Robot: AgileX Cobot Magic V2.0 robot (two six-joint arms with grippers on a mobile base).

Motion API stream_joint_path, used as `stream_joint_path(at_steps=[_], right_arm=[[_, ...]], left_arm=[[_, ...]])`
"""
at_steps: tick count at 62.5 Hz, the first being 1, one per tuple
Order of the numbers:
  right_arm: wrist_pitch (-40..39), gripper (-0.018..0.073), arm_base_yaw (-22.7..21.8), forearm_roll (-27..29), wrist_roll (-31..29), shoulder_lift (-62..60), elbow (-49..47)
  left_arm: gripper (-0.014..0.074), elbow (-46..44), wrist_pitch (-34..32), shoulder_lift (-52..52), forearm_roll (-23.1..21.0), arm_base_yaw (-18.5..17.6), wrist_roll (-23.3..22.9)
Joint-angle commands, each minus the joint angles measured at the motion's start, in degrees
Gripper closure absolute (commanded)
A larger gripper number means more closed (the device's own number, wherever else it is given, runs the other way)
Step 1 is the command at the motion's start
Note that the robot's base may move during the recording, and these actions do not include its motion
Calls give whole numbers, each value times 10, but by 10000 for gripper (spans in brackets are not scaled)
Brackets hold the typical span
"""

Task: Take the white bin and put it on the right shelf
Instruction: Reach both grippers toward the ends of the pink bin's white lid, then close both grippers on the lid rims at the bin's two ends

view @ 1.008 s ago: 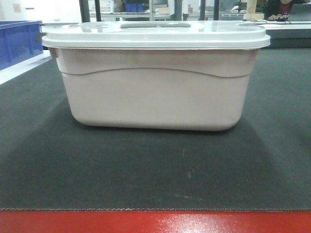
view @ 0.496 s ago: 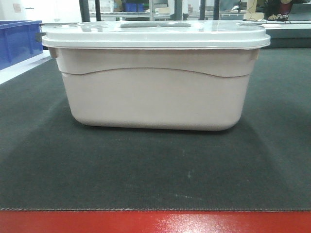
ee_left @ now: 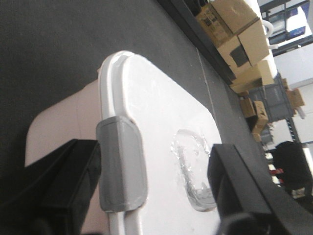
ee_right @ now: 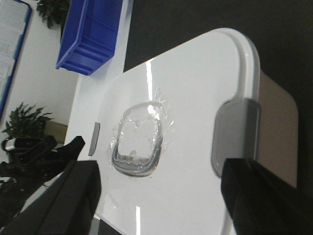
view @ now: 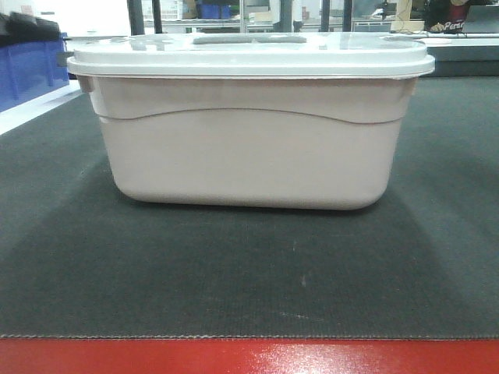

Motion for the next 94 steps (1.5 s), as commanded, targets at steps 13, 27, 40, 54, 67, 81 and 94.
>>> stream_joint_path(at_steps=[13,27,40,54,67,81,94], right_arm=[[147,-43,-57,189,-161,73,-21],[187,-43,-57,200,-216,143,-21],[192,-43,-57,202,-238,183,-21],[204,-43,-43,208,-240,205,-21],[204,-43,0,211,-249,206,-21],[190,-43,24,214,-251,206,-21],[177,-43,27,215,-251,206,-21]], left_arm=[[228,-21,87,43,-115,1,27],[228,-26,114,67,-128,1,36],[228,-26,119,75,-128,0,42],[228,-26,136,87,-128,-10,42],[228,-26,156,87,-131,-15,42],[228,-26,156,87,-130,-19,42],[228,-26,156,87,-131,-30,42]])
